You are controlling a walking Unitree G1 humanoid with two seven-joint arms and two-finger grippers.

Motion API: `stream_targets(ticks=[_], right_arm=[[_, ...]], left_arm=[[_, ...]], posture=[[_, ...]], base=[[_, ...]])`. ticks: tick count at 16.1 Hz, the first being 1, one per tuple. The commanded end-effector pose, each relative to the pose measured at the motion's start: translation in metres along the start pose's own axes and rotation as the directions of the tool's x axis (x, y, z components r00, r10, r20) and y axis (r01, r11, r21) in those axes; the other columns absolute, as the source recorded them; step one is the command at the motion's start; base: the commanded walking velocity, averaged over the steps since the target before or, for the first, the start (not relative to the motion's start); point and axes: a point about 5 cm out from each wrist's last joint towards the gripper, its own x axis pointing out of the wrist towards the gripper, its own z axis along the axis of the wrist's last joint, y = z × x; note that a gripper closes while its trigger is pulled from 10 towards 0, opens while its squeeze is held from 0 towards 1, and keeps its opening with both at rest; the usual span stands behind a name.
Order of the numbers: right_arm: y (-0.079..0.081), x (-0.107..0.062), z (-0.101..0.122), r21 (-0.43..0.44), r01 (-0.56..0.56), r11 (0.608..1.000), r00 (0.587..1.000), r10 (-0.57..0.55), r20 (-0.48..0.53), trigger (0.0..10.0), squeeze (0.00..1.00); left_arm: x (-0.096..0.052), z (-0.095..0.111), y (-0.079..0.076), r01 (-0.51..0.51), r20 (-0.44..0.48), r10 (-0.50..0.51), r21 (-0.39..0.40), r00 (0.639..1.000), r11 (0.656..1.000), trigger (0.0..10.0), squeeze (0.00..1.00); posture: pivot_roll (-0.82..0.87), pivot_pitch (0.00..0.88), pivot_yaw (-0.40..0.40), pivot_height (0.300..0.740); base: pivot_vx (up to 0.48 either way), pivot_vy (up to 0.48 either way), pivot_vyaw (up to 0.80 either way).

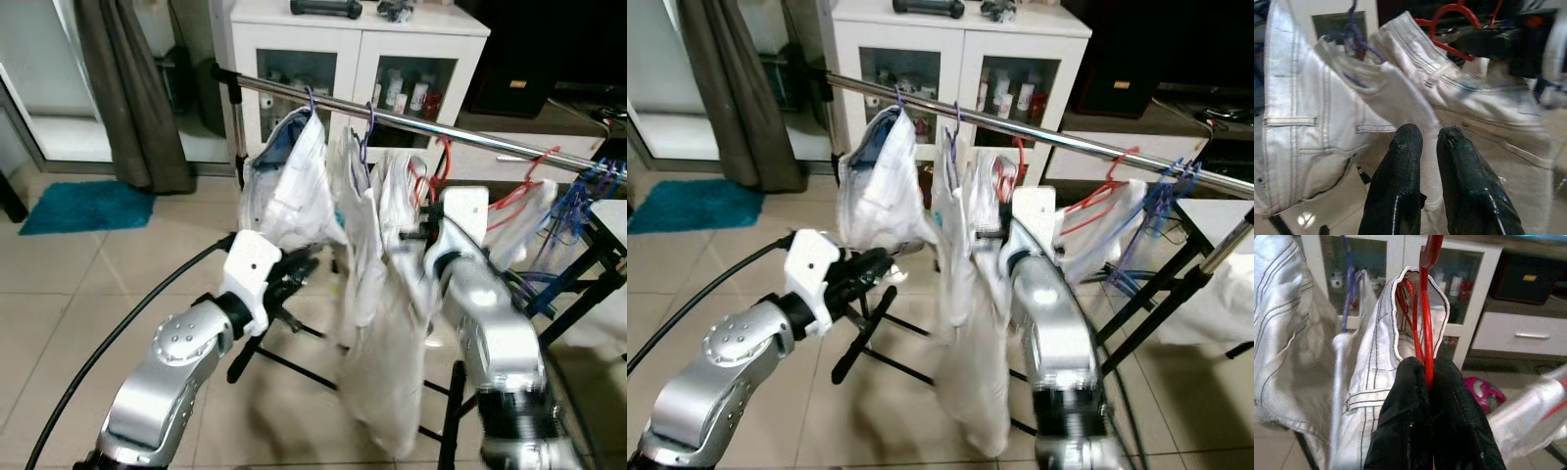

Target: Hang hanger

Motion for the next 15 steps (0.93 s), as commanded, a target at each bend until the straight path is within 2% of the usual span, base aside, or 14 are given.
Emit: stream_targets(ticks=[1,4,5,6,10,11,15], right_arm=[[-0.010,0.009,0.025,-0.016,0.050,0.999,0.995,-0.049,0.085,10.0,0.00],[-0.014,0.023,0.033,-0.031,0.073,0.997,0.996,-0.071,0.059,10.0,0.00],[-0.016,0.030,0.037,-0.022,0.085,0.996,0.996,-0.084,0.045,10.0,0.00],[-0.018,0.041,0.044,-0.044,0.092,0.995,0.995,-0.090,0.049,10.0,0.00],[-0.030,0.062,0.052,-0.068,0.112,0.991,0.994,-0.112,0.004,10.0,0.00],[-0.031,0.063,0.052,-0.069,0.115,0.991,0.993,-0.116,0.000,10.0,0.00],[-0.053,0.070,0.050,-0.050,0.199,0.979,0.977,-0.202,-0.067,10.0,0.00]], left_arm=[[0.003,0.012,-0.004,0.041,0.026,-0.041,0.011,0.999,0.999,10.0,0.00],[0.004,0.021,-0.002,0.033,0.054,-0.032,-0.012,0.998,0.999,10.0,0.00],[0.004,0.024,-0.001,0.036,0.059,-0.035,-0.015,0.998,0.999,10.0,0.13],[0.004,0.028,-0.002,0.050,0.072,-0.048,-0.020,0.996,0.999,10.0,1.00],[0.002,0.036,-0.004,0.057,0.076,-0.057,-0.002,0.995,0.998,10.0,1.00],[0.002,0.036,-0.004,0.058,0.075,-0.058,-0.001,0.995,0.998,10.0,1.00],[0.001,0.038,-0.007,0.063,0.066,-0.064,0.013,0.996,0.998,10.0,1.00]], posture=[[0.03,0.010,-0.046,0.740],[0.03,0.014,-0.047,0.740],[0.03,0.017,-0.048,0.740],[0.03,0.021,-0.049,0.740],[0.04,0.033,-0.062,0.740],[0.04,0.032,-0.064,0.740],[0.05,0.034,-0.072,0.740]], base=[[0.000,0.000,0.00],[0.000,0.000,0.00],[0.000,0.000,0.00],[0.000,0.000,0.00],[0.000,0.000,0.00],[0.000,0.000,0.00],[0.000,0.000,0.00]])
